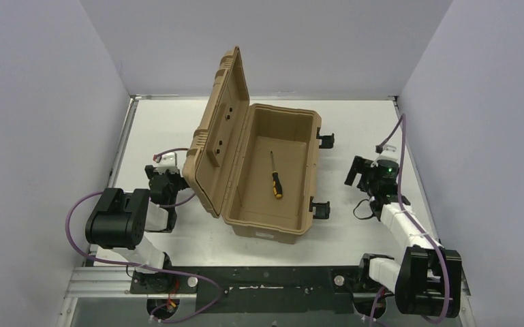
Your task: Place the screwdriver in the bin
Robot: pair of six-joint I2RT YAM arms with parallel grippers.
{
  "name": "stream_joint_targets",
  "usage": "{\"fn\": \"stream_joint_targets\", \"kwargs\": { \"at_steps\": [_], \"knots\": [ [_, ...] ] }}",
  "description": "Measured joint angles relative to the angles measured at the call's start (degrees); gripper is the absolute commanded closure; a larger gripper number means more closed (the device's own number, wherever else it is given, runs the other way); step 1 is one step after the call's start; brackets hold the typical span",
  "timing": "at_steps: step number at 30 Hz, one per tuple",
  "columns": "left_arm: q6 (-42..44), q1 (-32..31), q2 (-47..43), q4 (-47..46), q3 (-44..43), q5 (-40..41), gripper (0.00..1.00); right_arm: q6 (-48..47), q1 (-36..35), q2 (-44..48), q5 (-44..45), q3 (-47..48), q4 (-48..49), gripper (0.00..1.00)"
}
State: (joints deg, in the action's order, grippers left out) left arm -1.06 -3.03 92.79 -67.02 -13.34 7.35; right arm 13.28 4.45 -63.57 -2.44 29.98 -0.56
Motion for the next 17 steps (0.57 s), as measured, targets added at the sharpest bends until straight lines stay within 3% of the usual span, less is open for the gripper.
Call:
{"fn": "stream_joint_targets", "kwargs": {
  "at_steps": [5, 17],
  "knots": [
    [0.00, 0.00, 0.00, 0.00, 0.00, 0.00, 0.03, 0.28, 0.07, -0.81, -3.58, -5.53, 4.90, 0.00],
    [0.00, 0.00, 0.02, 0.09, 0.00, 0.02, 0.03, 0.61, 0.09, -1.14, -5.99, -5.62, 9.77, 0.00]
  ]
}}
